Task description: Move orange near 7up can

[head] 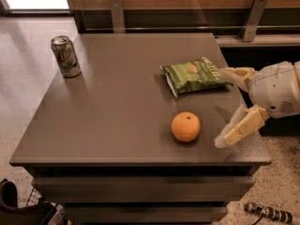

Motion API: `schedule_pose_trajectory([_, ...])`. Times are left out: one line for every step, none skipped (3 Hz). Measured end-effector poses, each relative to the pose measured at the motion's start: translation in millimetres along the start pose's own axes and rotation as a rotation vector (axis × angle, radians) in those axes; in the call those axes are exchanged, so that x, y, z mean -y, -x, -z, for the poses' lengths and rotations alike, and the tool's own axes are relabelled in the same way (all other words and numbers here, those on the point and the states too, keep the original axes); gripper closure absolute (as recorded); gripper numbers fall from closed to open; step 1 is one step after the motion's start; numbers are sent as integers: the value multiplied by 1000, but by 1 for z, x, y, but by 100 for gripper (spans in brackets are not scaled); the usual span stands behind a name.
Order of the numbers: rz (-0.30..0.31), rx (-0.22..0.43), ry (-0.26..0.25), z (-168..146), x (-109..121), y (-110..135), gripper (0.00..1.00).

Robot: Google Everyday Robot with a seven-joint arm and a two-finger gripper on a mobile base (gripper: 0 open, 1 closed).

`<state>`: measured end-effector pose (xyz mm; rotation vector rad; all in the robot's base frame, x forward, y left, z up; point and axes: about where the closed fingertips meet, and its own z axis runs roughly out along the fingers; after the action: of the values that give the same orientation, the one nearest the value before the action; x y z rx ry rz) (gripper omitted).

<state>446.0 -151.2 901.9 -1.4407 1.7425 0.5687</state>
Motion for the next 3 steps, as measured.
schedule_pose_trajectory([-11, 117, 2, -15, -3, 6, 0])
schedule_pose_trajectory([-25, 204, 5, -34, -11, 4, 0])
schedule_pose_trajectory([-42, 282, 19, -59, -21, -6, 0])
